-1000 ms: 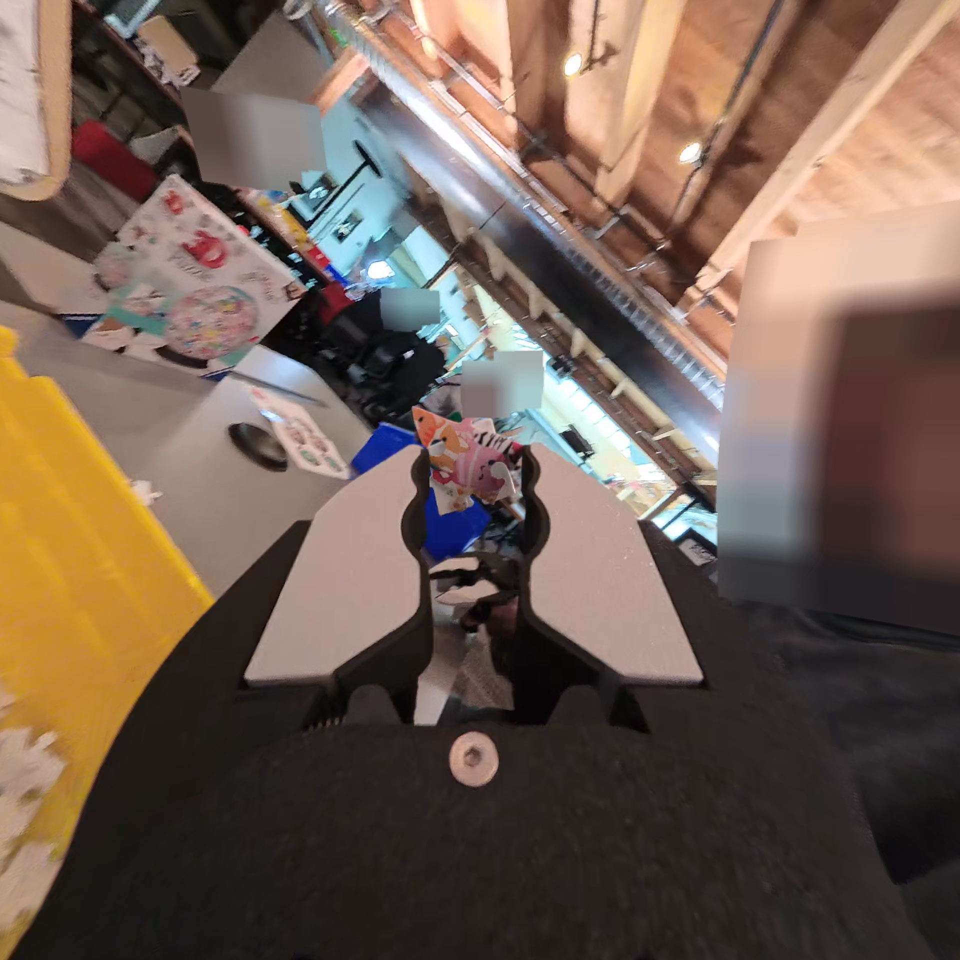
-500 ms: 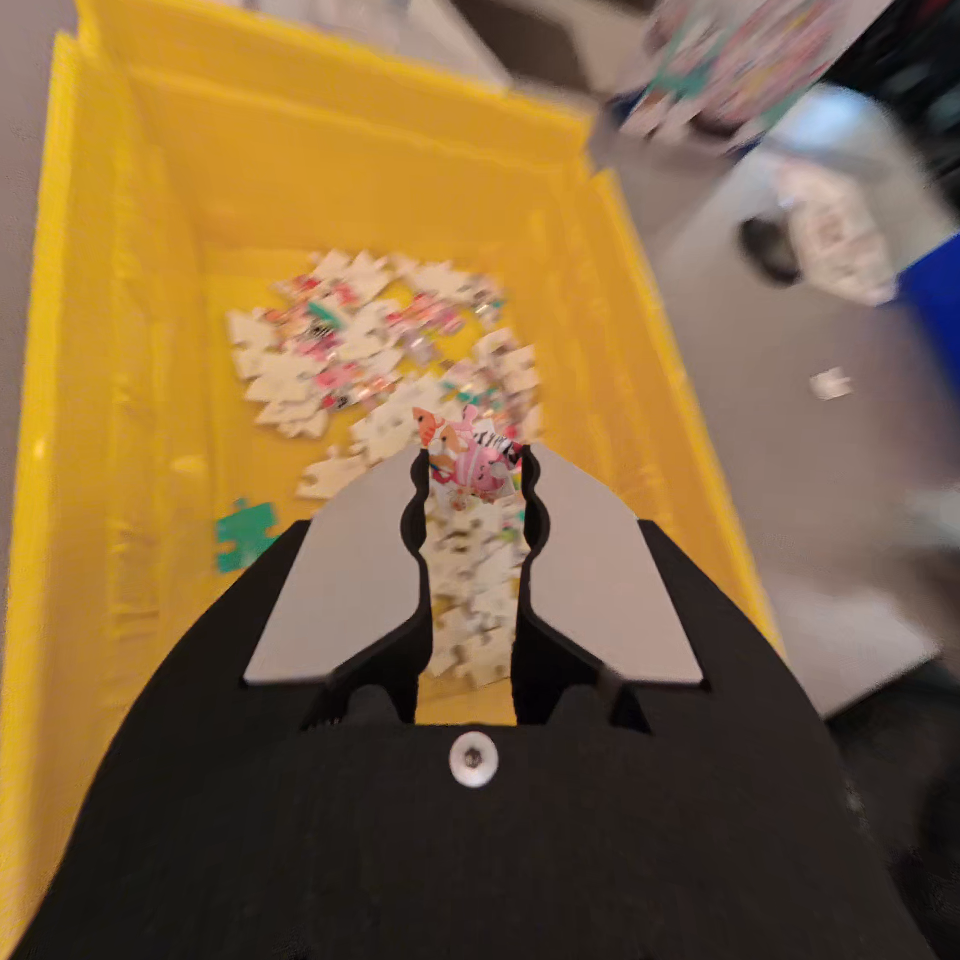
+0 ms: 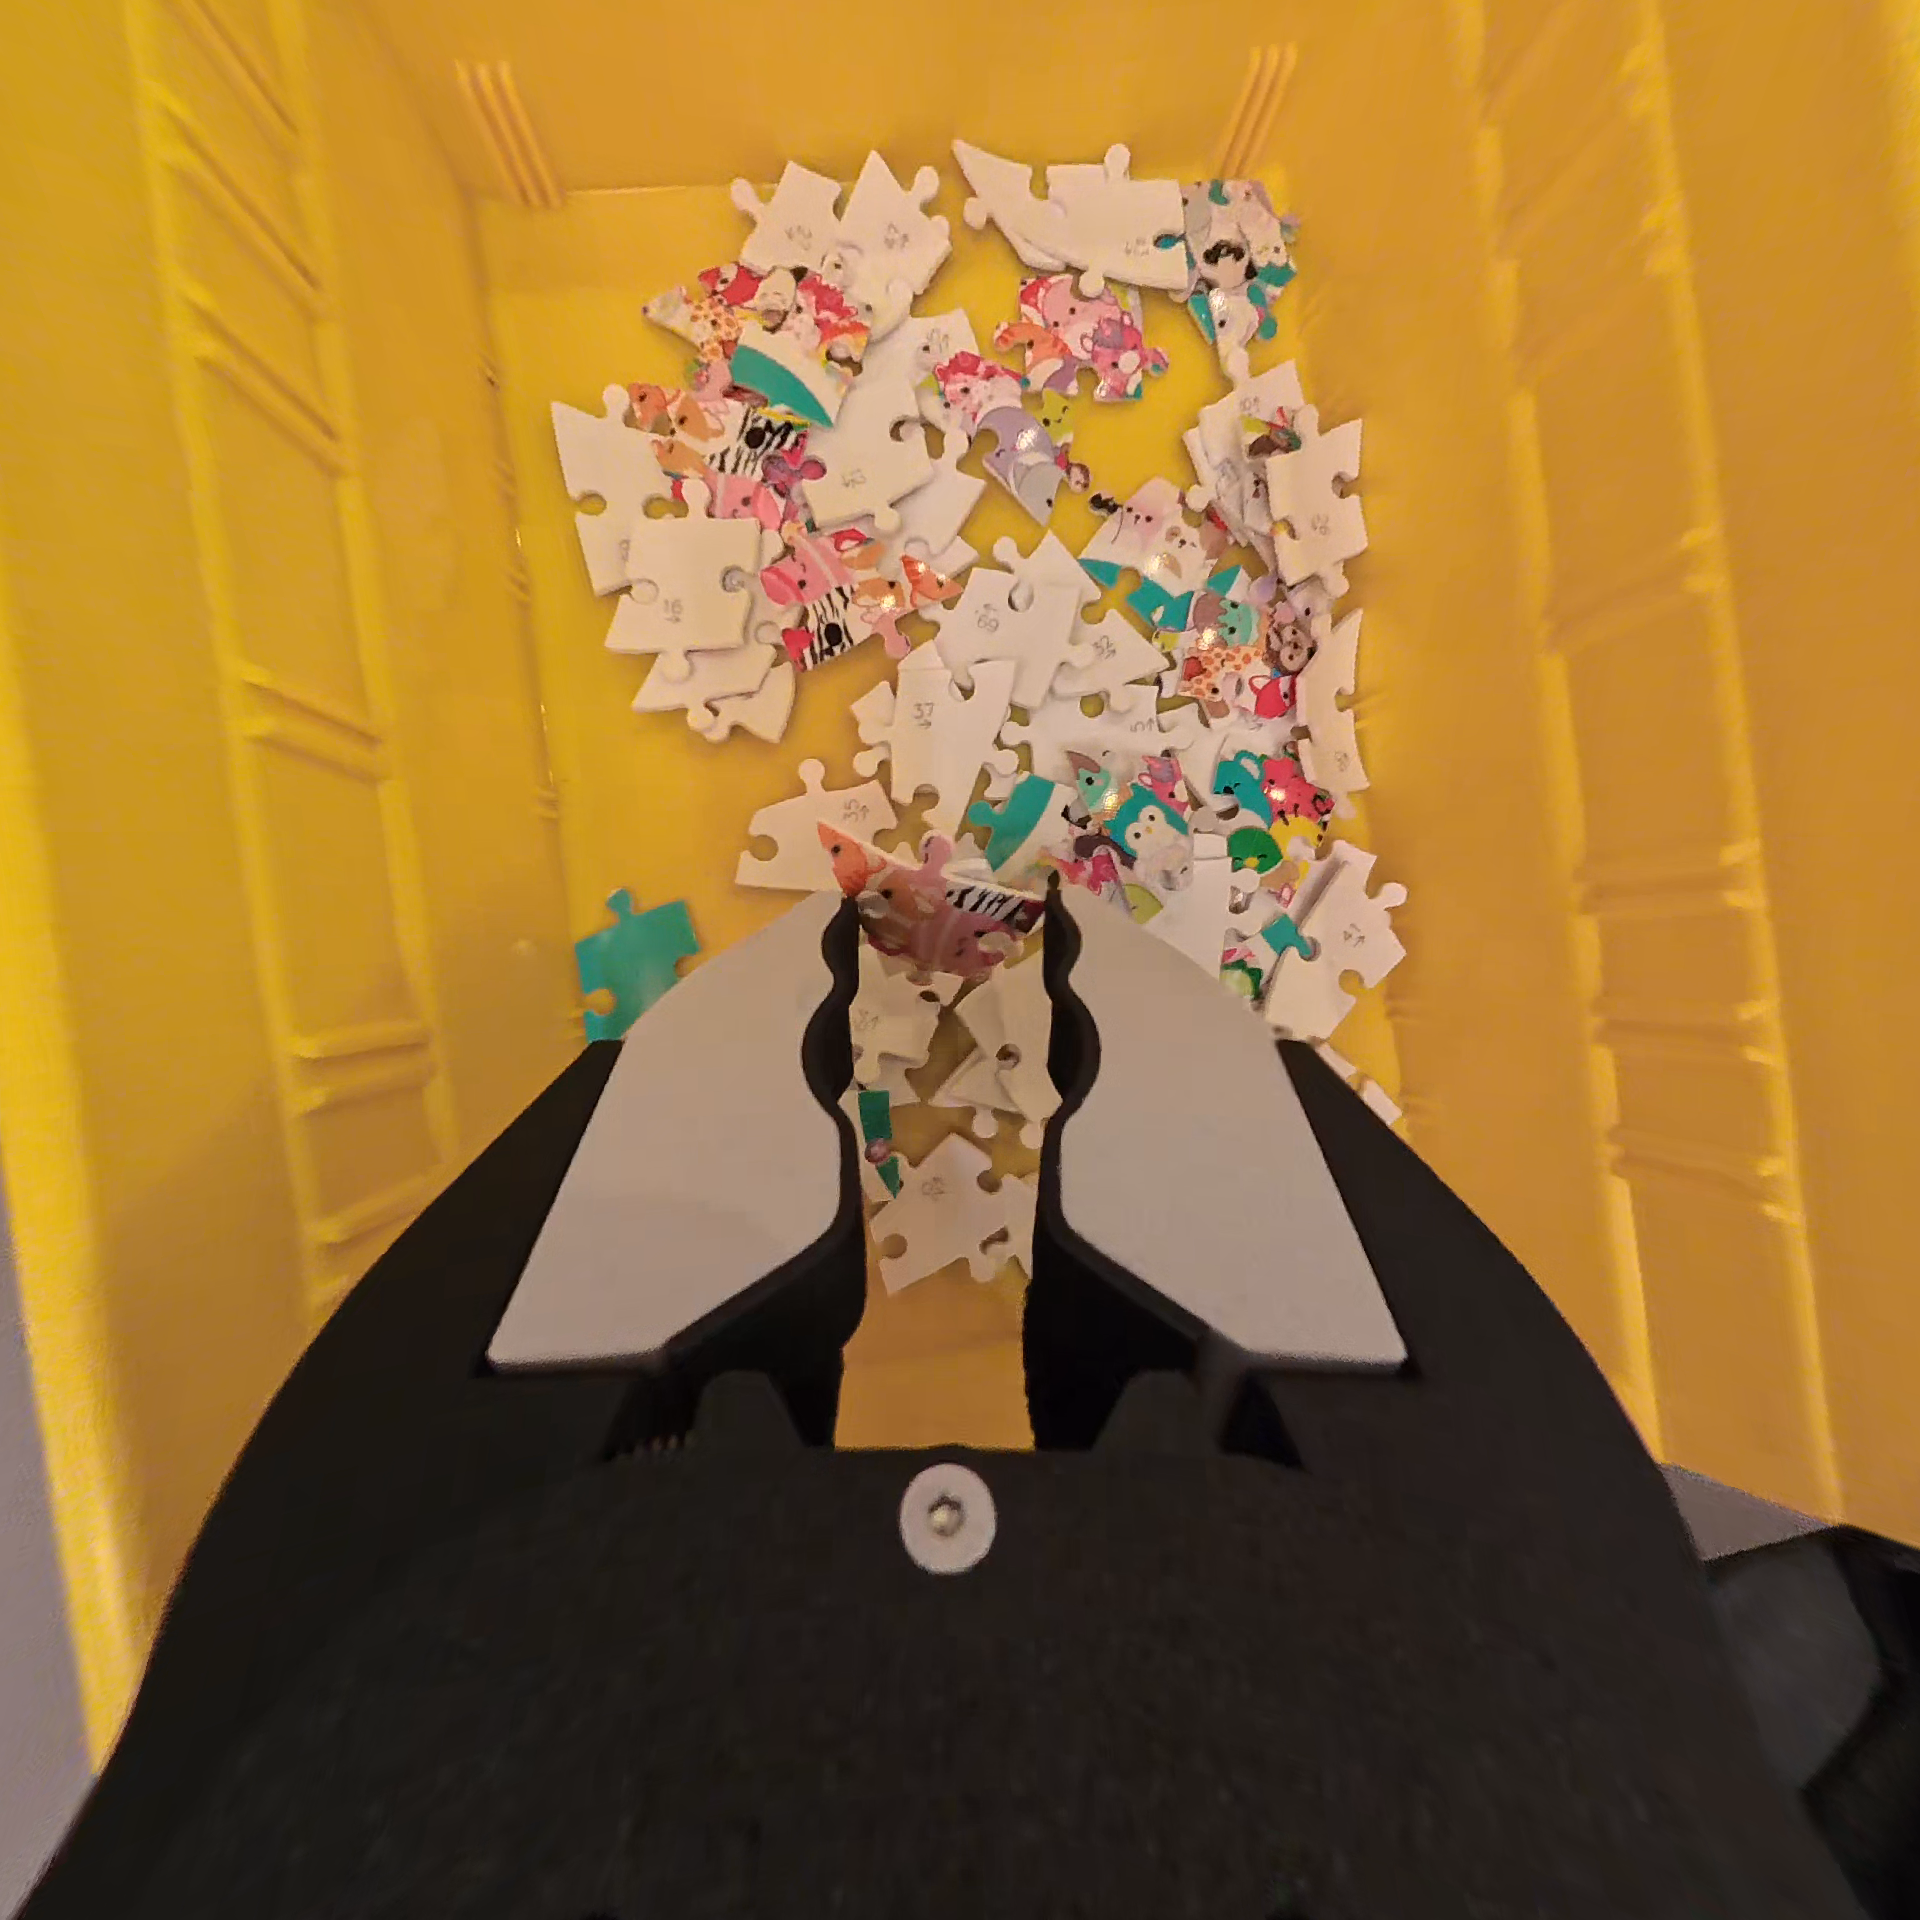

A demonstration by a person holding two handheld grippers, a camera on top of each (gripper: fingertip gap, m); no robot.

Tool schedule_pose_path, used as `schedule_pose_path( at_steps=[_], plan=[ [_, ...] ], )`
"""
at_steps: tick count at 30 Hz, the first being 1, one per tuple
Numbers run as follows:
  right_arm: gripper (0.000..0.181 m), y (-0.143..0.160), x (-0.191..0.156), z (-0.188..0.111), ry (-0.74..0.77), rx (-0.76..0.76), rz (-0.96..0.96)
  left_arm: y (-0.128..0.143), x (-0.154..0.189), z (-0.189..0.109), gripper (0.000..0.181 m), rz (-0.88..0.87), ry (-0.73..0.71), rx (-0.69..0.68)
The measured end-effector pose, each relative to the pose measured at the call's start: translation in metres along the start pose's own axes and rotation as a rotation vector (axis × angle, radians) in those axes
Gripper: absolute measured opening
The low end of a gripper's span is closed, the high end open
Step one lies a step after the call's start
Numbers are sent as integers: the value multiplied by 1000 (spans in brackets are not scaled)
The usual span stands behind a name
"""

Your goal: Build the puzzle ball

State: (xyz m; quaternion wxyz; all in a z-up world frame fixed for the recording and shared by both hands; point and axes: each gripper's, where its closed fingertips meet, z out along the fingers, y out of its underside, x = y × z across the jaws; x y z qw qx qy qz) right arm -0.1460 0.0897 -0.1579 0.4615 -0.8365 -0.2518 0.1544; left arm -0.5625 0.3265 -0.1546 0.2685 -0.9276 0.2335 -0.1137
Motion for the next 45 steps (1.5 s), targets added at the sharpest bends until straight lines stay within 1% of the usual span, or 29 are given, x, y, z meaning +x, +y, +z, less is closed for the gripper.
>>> schedule_pose_path(
  at_steps=[3, 4, 5, 8, 9, 10, 11, 12, 14, 15, 17, 19, 22, 24, 27, 30, 35, 36, 37, 38, 39, 41, 45],
  plan=[
    [37, 0, 0, 0, -2, 1, 1, -6, 6, -5, 34, -38, 66, 36],
    [37, 0, 0, 0, -2, 2, 1, -7, 8, -5, 38, -49, 85, 42],
    [37, 0, 0, 0, -3, 1, 0, -6, 7, -4, 40, -59, 91, 38],
    [37, 0, -1, -1, -3, 0, -2, 2, 4, 1, 39, -63, 82, -8],
    [37, 1, -1, -1, -3, 0, -2, 5, 4, 2, 29, -60, 87, -22],
    [37, 1, 0, -1, -2, 0, -2, 7, 6, 2, 12, -55, 98, -31],
    [37, 1, 0, -2, -2, 0, -1, 8, 7, 2, 5, -51, 104, -35],
    [37, 1, 0, -2, -2, 0, 0, 8, 8, 2, 9, -47, 106, -34],
    [37, 1, 0, -2, -2, 0, 1, 7, 9, 3, 30, -33, 105, -36],
    [37, 1, 0, -2, -1, -1, -1, 7, 8, 4, 34, -21, 94, -43],
    [37, 1, 0, -2, -2, -3, -2, 9, 5, 8, 37, 17, 55, -72],
    [37, 1, 0, -2, -1, -3, -3, 14, -1, 14, 45, 60, 5, -126],
    [37, 2, 1, -2, 0, -3, 0, 23, -7, 23, 46, 128, -53, -204],
    [37, 2, 1, -2, 2, -4, 1, 22, -10, 23, 26, 170, -90, -217],
    [37, 2, 2, -2, 4, -4, 2, 16, -7, 18, 6, 161, -69, -180],
    [37, 2, 3, -2, 3, -6, 6, 9, -1, 8, 0, 144, -26, -124],
    [37, 2, 2, -1, 0, -8, 1, 4, -8, -5, 0, 123, -44, -85],
    [37, 2, 2, -1, 0, -8, 0, 3, -9, -6, 3, 123, -48, -84],
    [37, 2, 2, -1, 0, -8, -1, 3, -9, -5, 12, 122, -49, -84],
    [37, 2, 2, -1, 0, -7, -1, 3, -8, -2, 21, 120, -47, -90],
    [37, 2, 2, -1, 0, -7, -1, 4, -6, 2, 26, 120, -38, -104],
    [37, 2, 2, -1, 0, -7, -1, 8, -3, 11, 29, 140, -35, -142],
    [37, 2, 2, -2, 3, -7, -2, 13, -10, 25, 30, 197, -108, -203]
  ],
)
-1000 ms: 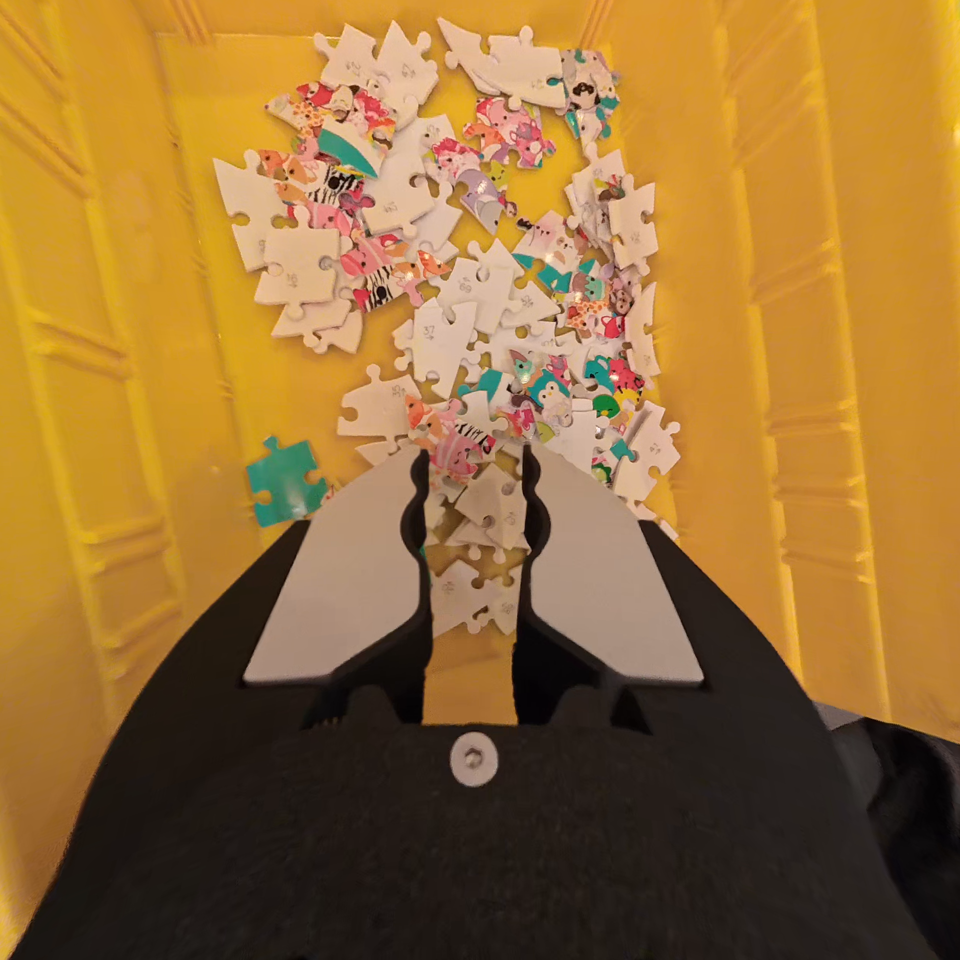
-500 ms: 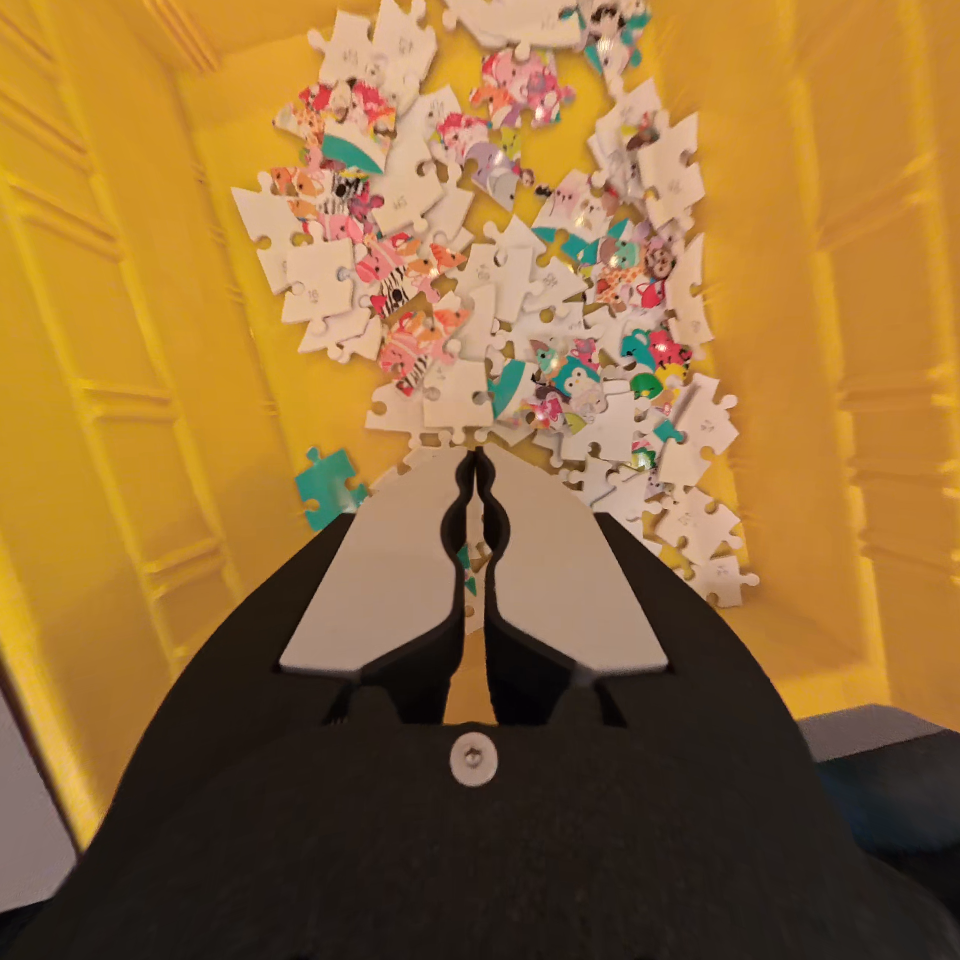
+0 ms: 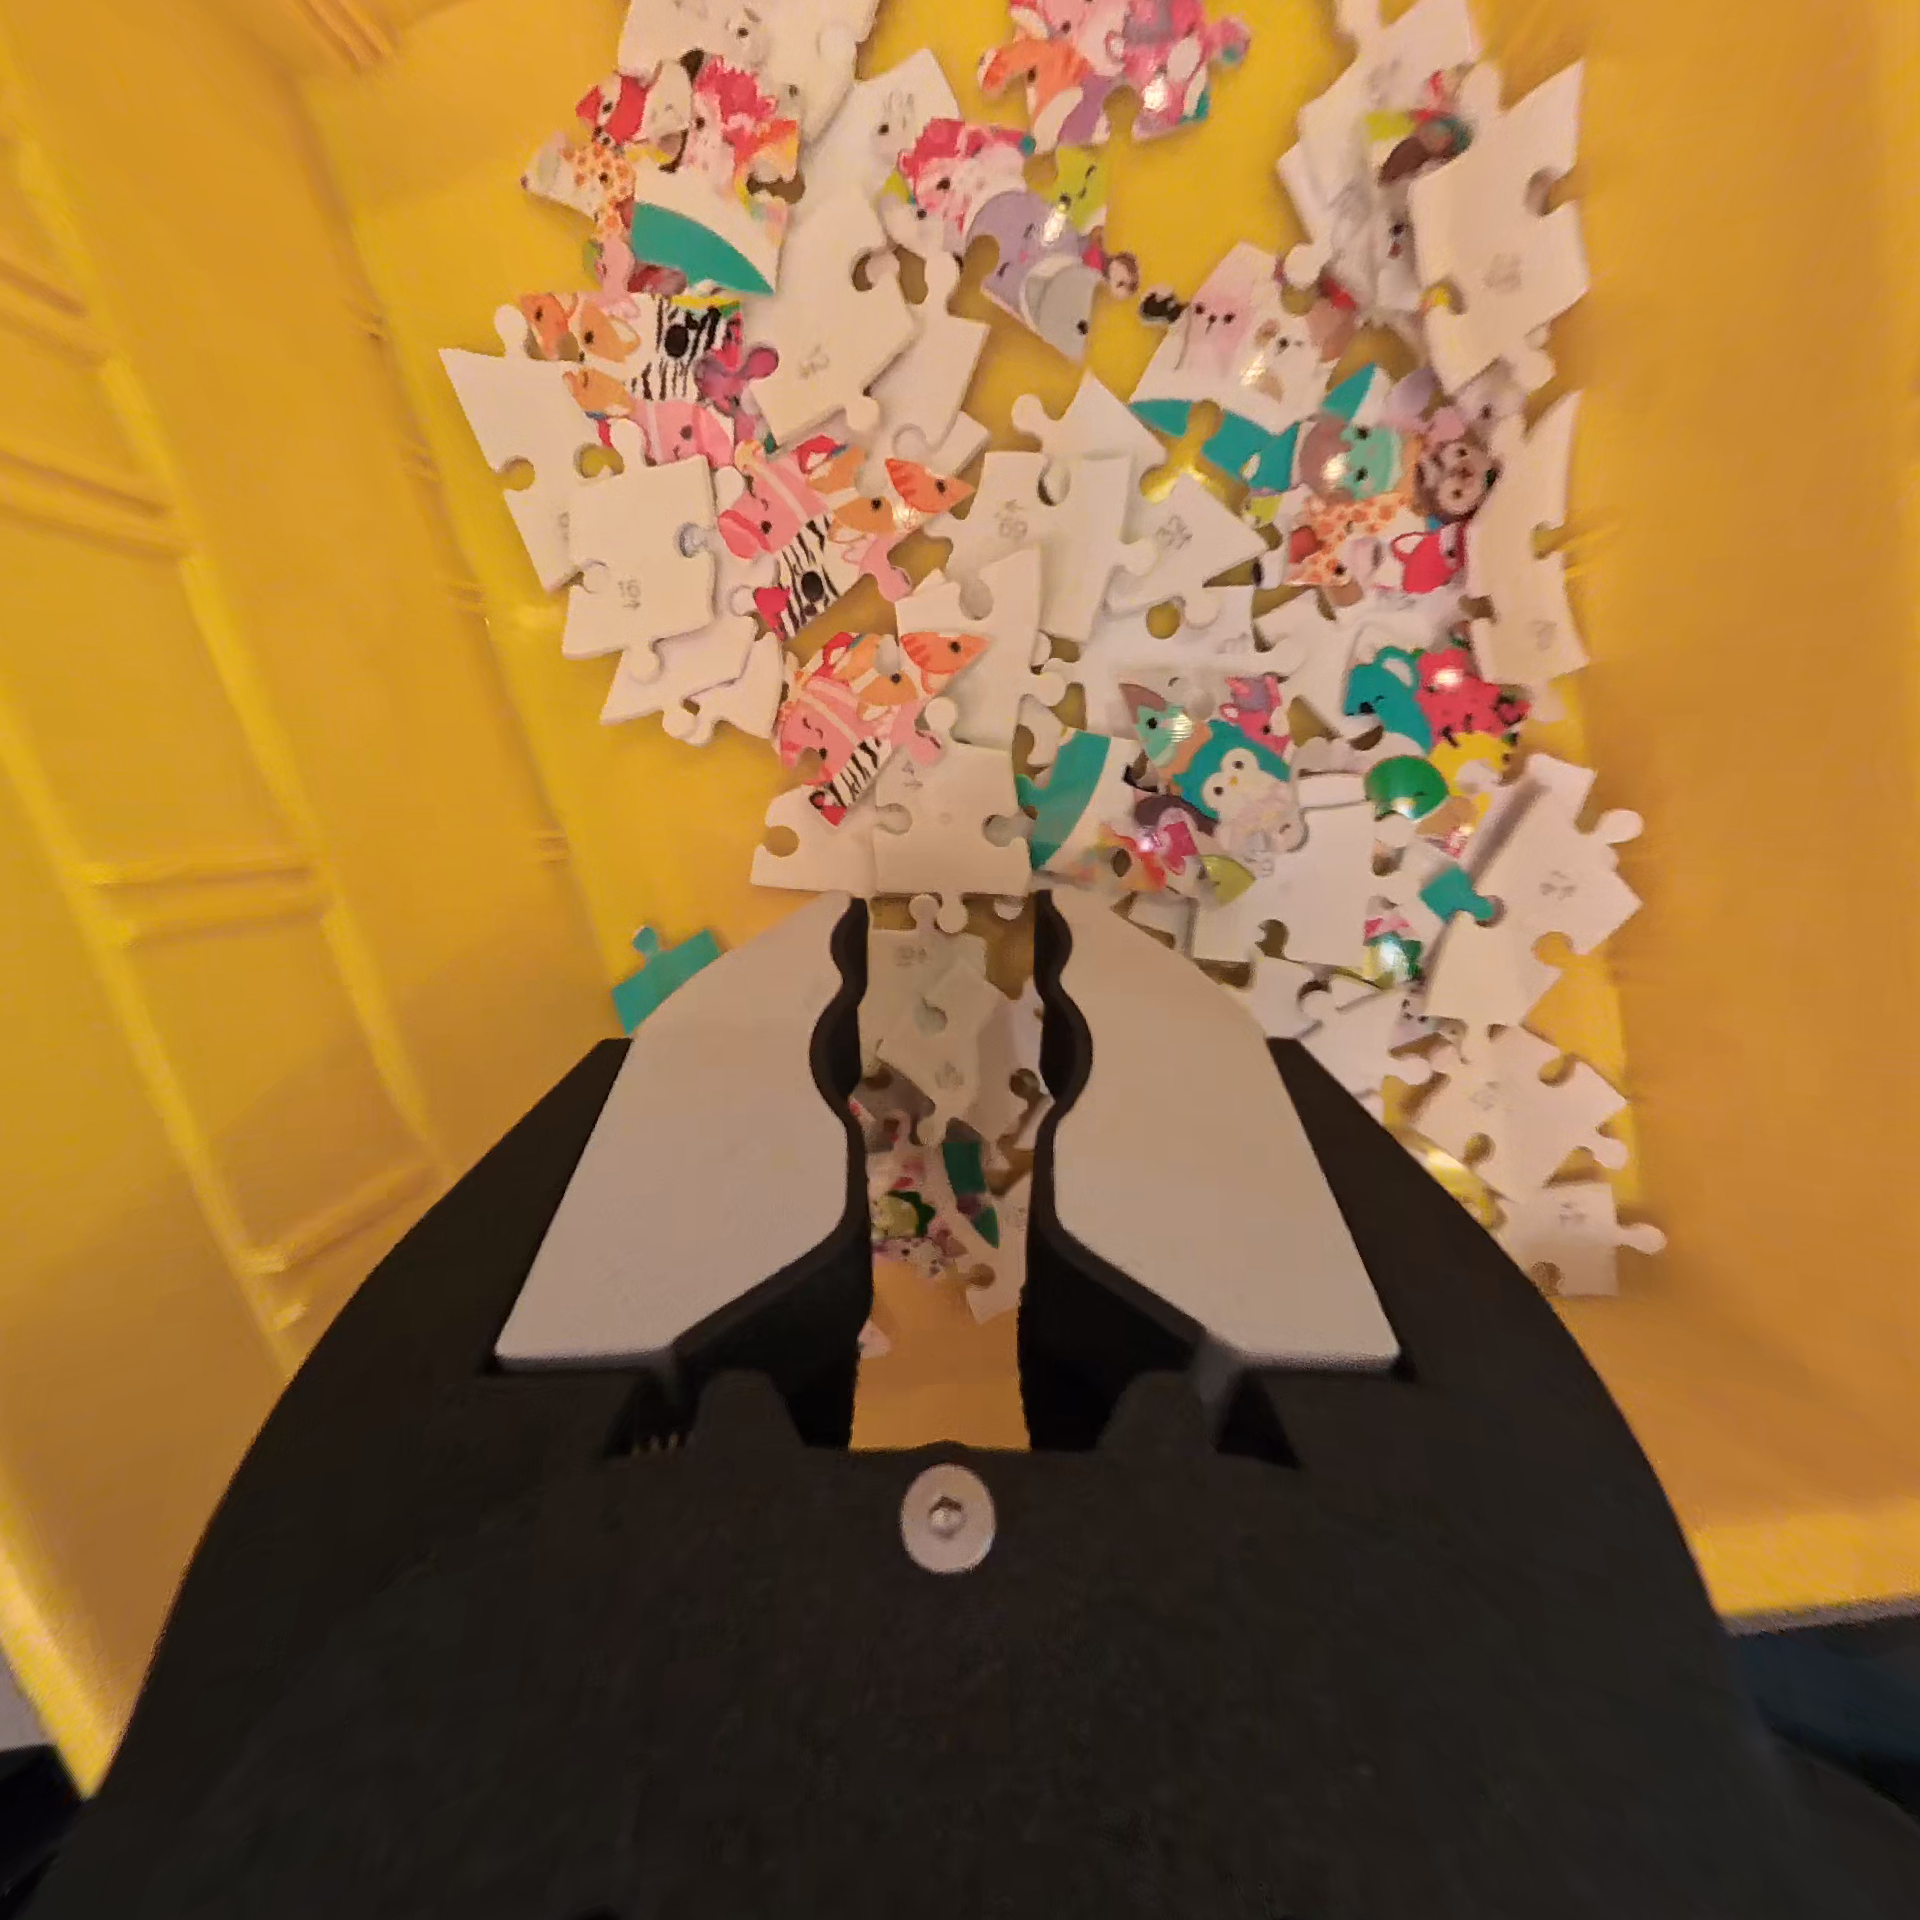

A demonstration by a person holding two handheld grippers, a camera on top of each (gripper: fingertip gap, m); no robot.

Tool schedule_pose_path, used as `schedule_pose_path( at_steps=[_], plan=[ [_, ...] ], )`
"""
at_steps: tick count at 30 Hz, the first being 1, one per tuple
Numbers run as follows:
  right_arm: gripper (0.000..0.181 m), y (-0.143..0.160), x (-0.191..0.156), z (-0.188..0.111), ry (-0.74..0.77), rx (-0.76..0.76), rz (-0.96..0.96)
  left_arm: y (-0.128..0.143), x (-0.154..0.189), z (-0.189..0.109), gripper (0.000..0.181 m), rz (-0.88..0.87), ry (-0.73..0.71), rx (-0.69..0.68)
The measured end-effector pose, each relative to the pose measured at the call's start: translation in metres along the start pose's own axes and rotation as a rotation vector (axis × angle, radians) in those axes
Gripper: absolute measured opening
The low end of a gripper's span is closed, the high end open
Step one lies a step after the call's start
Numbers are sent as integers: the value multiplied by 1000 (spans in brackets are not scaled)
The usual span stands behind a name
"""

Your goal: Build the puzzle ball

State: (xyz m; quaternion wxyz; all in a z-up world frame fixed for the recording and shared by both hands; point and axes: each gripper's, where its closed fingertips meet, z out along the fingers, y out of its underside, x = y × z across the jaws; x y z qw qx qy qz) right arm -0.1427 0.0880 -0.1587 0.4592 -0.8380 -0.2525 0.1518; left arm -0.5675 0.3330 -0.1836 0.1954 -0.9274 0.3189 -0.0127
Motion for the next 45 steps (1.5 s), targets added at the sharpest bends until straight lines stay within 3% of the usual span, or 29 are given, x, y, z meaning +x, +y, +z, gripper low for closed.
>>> schedule_pose_path(
  at_steps=[4, 11, 21, 25, 28, 30, 33, 36, 40, 45],
  plan=[
    [37, 0, 1, 0, 0, 1, 3, -1, -1, 4, 28, 9, 2, -13],
    [37, -1, 1, 1, -2, 1, 2, 0, -1, -4, 8, 56, -32, 3],
    [37, -3, -2, 0, -4, 7, -3, -6, 15, -49, 2, 127, -131, 128],
    [37, -6, -2, 0, -4, 14, -4, -46, 88, -106, 2, 209, -93, 320],
    [37, -7, -4, -1, -2, 16, -12, -83, 176, -152, 2, 292, 21, 487],
    [37, -7, -6, -1, -1, 15, -17, -100, 245, -156, 2, 356, 160, 522],
    [37, -5, -6, -2, 2, 10, -22, -120, 330, -120, 2, 446, 267, 473],
    [37, -3, -3, -6, 15, 5, -27, -144, 393, -79, 2, 499, 317, 422],
    [37, 2, 7, -14, 48, 0, -21, -170, 432, -25, 2, 541, 270, 306],
    [36, 6, 19, -24, 71, 3, 8, -170, 459, 6, 2, 514, 271, 177]
  ],
)
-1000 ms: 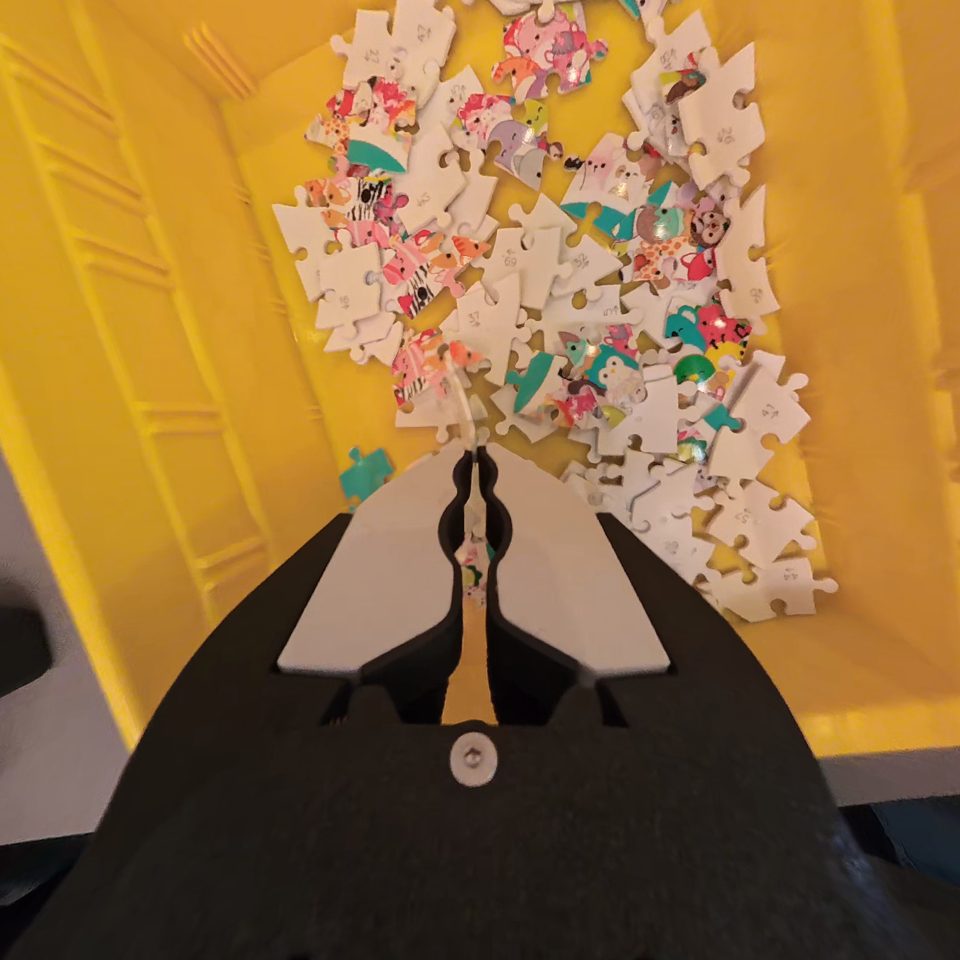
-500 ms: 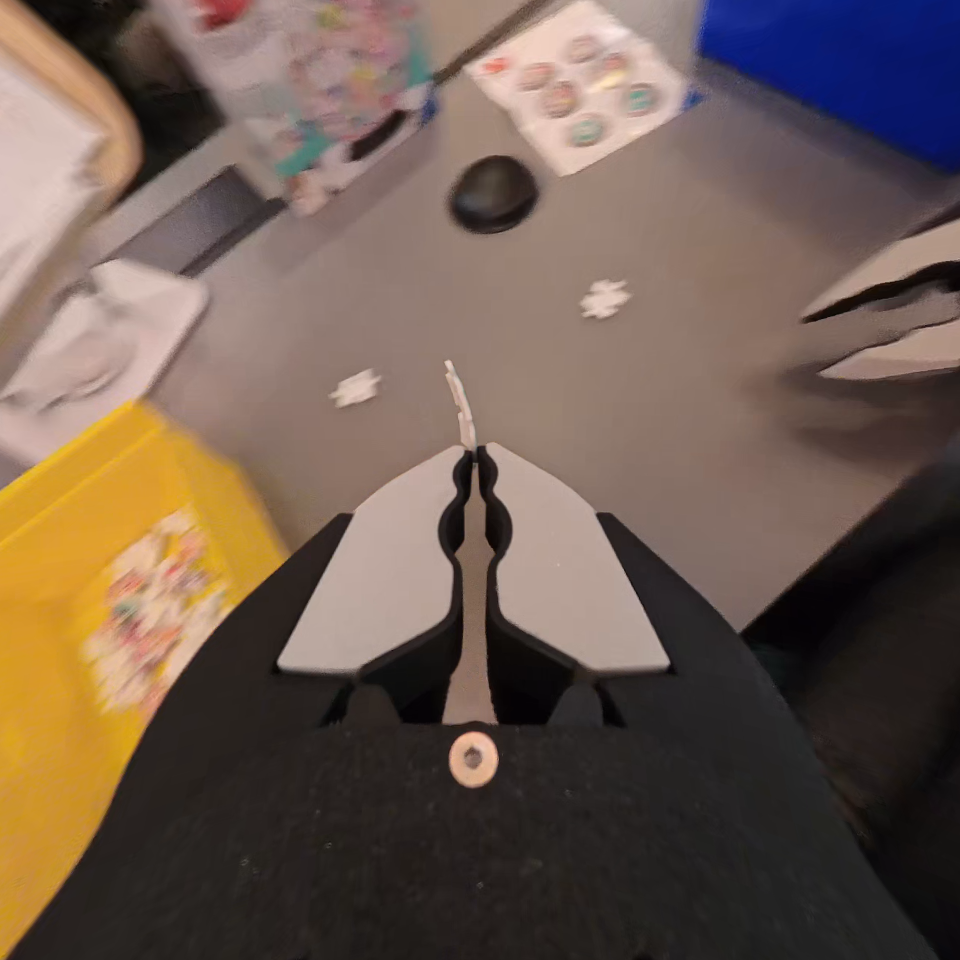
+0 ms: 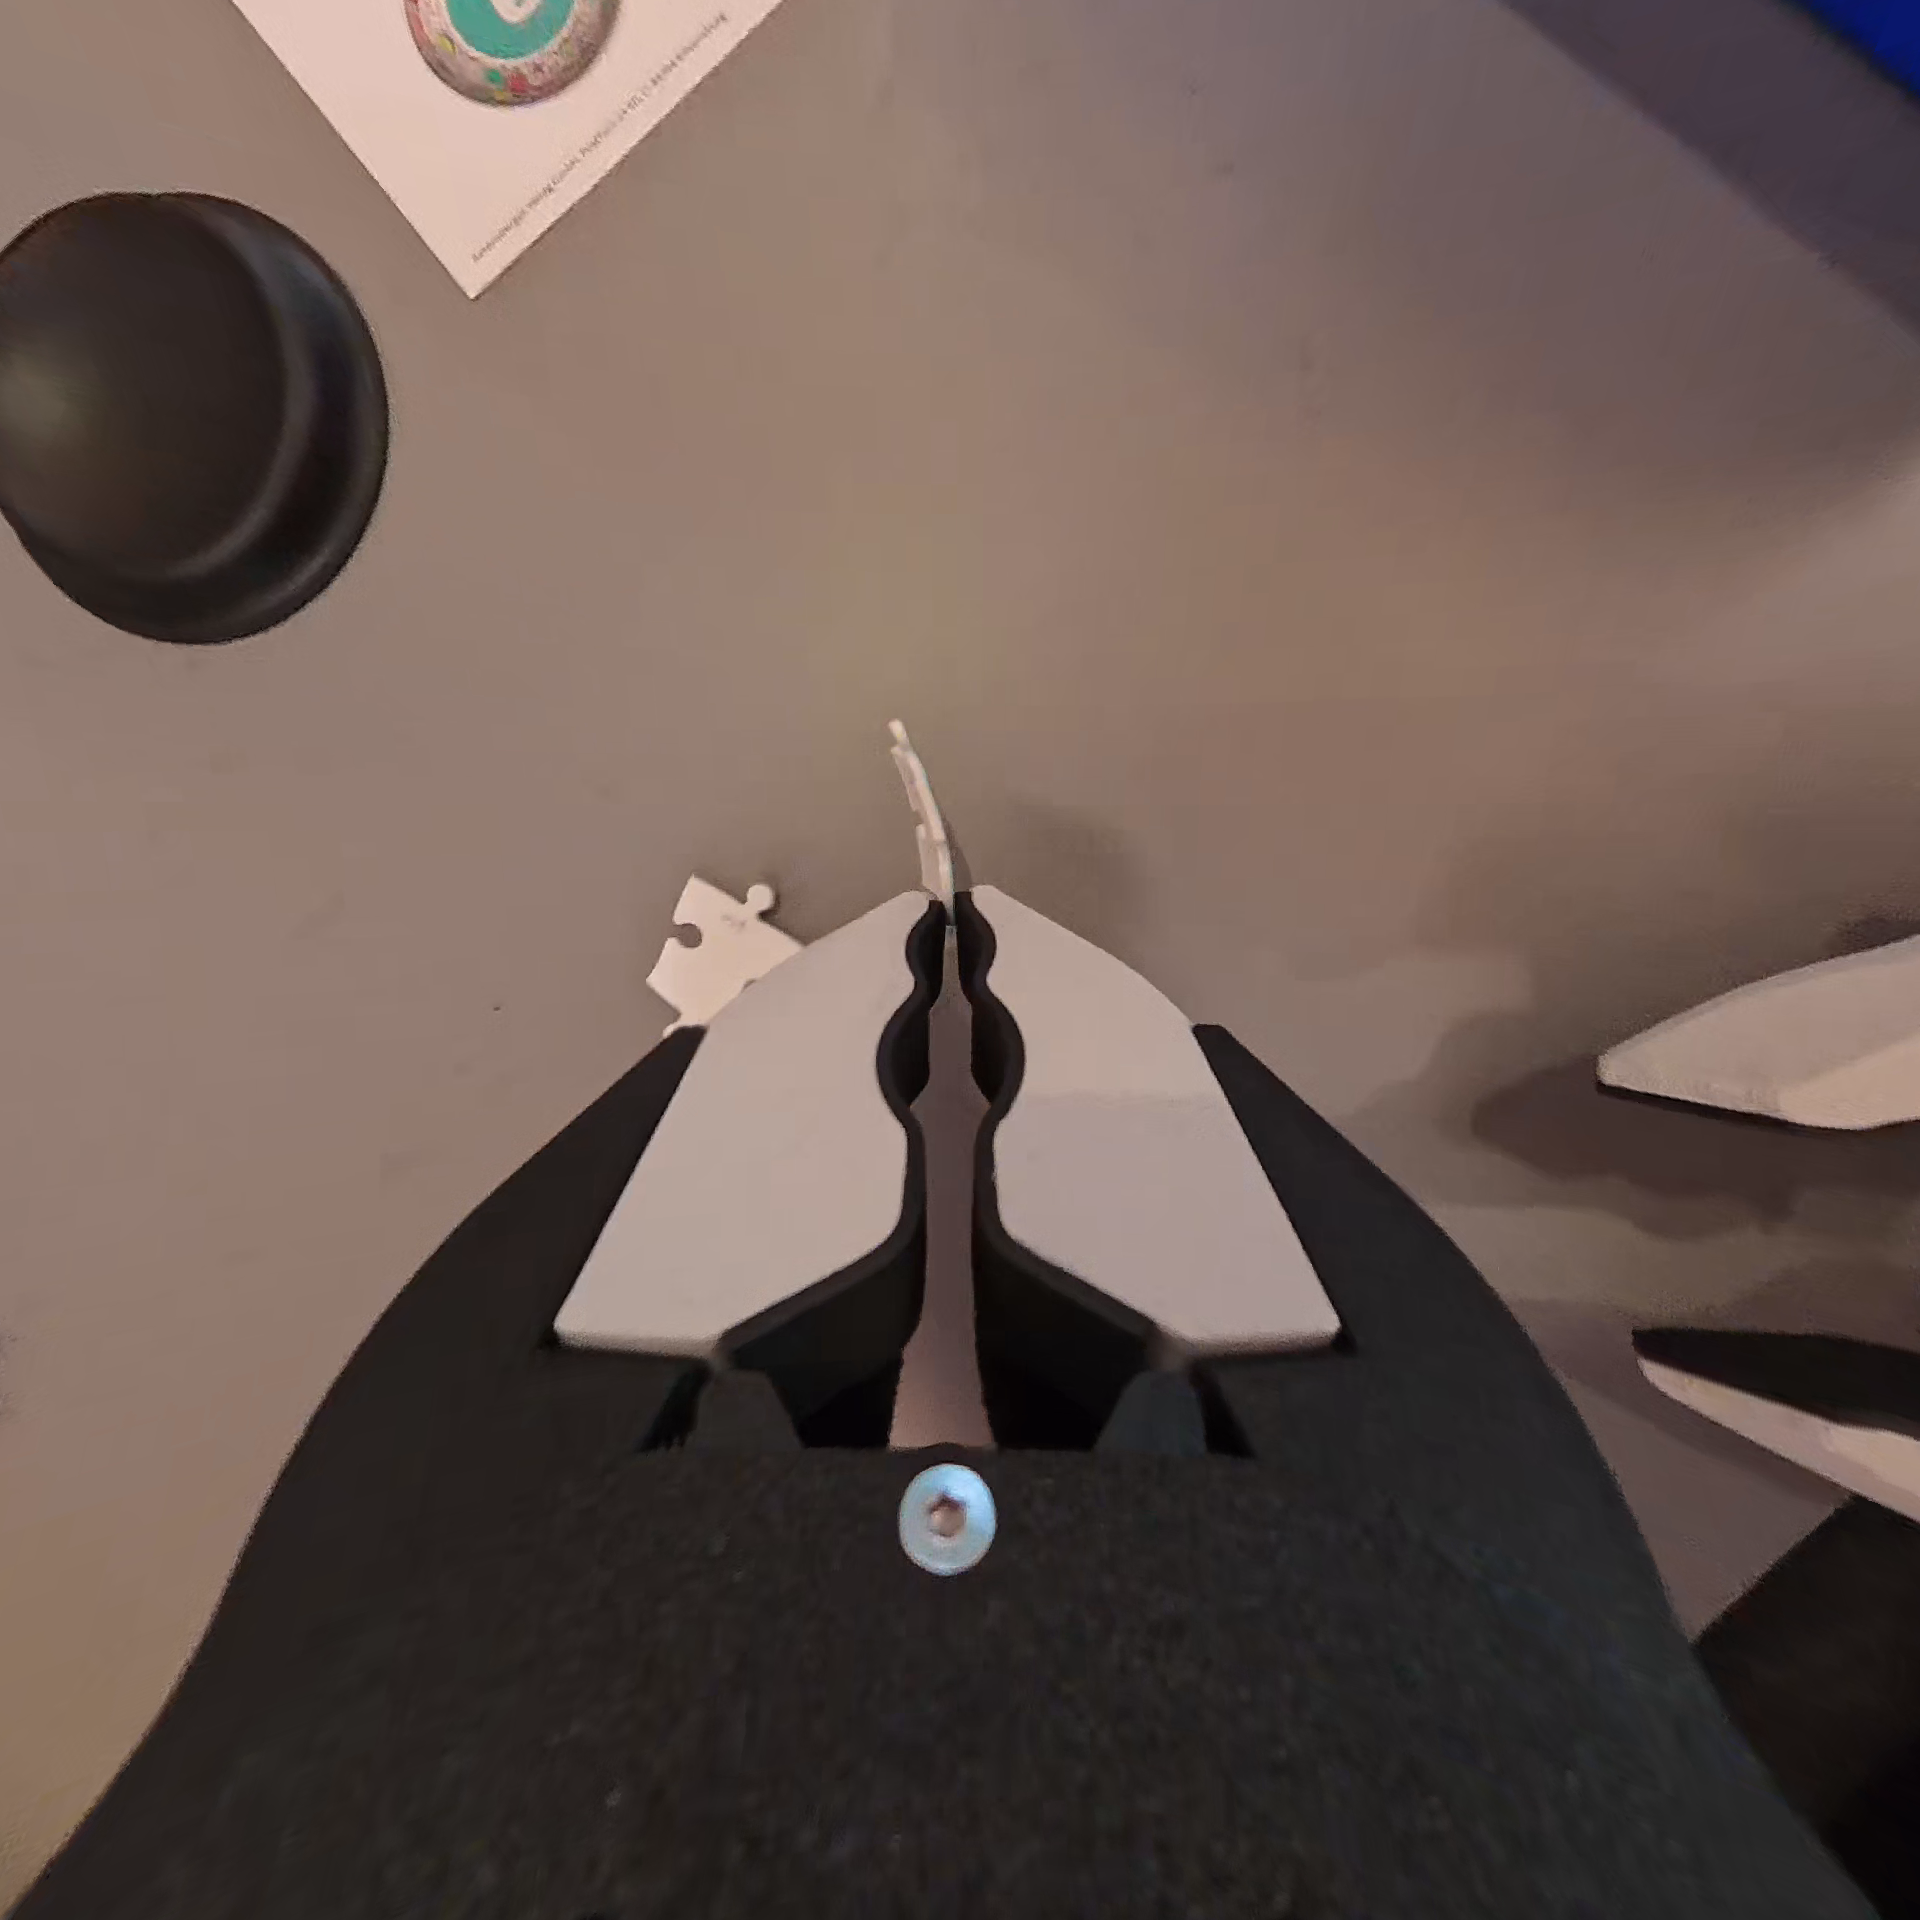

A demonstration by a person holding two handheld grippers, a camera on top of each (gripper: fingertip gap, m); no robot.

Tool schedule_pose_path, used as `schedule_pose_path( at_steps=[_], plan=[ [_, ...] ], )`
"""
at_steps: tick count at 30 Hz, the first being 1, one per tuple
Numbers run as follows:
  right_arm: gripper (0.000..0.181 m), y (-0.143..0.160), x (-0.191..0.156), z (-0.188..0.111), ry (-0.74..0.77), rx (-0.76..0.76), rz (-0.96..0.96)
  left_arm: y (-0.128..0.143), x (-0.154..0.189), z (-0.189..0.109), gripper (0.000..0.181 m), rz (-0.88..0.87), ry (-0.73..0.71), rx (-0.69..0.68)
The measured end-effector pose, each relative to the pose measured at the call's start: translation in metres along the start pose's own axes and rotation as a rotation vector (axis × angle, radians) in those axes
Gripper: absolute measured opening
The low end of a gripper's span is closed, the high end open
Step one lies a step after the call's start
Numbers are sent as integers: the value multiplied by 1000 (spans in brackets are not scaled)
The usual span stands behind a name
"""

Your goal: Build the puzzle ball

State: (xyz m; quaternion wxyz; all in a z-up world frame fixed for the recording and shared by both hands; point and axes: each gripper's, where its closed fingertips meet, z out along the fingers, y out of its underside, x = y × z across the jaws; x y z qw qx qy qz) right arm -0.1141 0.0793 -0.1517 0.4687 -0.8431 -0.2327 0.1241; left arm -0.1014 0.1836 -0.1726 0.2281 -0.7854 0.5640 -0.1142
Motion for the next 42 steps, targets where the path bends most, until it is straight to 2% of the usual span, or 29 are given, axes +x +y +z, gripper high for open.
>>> schedule_pose_path(
  at_steps=[7, 11, 14, 18, 21, 24, 28, 32, 38, 42],
  plan=[
    [34, 6, 18, -6, 42, -16, 55, 0, 17, 9, 5, 6, 9, -13],
    [32, 17, 32, -7, 87, -68, 104, 3, 25, 8, 26, -23, 74, 15],
    [30, 22, 38, -6, 87, -99, 152, 10, 29, -6, 29, -37, 145, 88],
    [30, 13, 43, 4, 69, -110, 217, 28, -5, -27, 29, -49, 166, 179],
    [28, 7, 42, 22, 67, -142, 226, 38, -36, -26, 29, -78, 190, 203],
    [24, 8, 37, 41, 54, -196, 180, 36, -54, -16, 29, -34, 180, 220],
    [24, 4, 40, 60, 53, -226, 139, 30, -54, -3, 26, 78, 159, 221],
    [25, 4, 56, 68, 100, -269, 103, 28, -53, 10, 24, 150, 131, 188],
    [26, 1, 69, 79, 88, -281, 55, 28, -52, 13, 18, 158, 147, 187],
    [27, 0, 78, 76, 100, -304, -2, 27, -54, 13, 18, 173, 130, 188]
  ],
)
